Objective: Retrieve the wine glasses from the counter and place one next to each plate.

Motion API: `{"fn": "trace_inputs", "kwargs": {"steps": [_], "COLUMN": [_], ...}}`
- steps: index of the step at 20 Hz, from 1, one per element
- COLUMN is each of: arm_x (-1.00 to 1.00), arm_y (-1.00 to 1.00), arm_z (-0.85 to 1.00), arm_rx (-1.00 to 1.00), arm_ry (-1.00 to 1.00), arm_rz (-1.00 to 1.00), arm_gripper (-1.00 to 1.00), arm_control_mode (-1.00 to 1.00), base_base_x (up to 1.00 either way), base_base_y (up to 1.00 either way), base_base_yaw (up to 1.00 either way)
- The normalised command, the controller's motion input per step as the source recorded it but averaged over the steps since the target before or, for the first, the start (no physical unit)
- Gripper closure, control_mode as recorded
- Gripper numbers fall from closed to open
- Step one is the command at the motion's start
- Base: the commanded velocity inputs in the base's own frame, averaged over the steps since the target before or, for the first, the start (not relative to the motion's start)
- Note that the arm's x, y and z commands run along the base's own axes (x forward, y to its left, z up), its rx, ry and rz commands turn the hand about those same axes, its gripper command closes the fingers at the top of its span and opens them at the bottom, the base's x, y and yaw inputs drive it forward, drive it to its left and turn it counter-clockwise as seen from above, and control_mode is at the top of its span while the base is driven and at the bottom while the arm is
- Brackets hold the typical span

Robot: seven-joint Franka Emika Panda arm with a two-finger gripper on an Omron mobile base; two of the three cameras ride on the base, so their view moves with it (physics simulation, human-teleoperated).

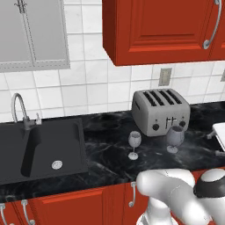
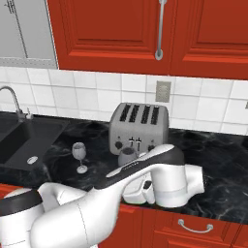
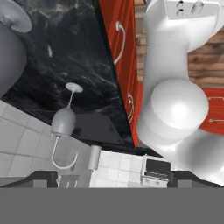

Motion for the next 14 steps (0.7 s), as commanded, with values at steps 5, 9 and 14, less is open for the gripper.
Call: {"fn": "trace_inputs", "kwargs": {"steps": [5, 9, 14], "arm_x": [0.52, 0.41, 0.35], "arm_y": [0.0, 0.0, 0.0], "arm_z": [-0.28, -0.26, -0.28], "arm_rx": [0.0, 0.0, 0.0], "arm_ry": [0.08, 0.0, 0.0], "arm_rz": [0.0, 0.0, -0.02], "arm_gripper": [-1.0, -1.0, -1.0], "arm_control_mode": [-1.0, -1.0, -1.0], "base_base_x": [0.0, 0.0, 0.0], "base_base_y": [0.0, 0.0, 0.0], "base_base_yaw": [0.0, 0.0, 0.0]}}
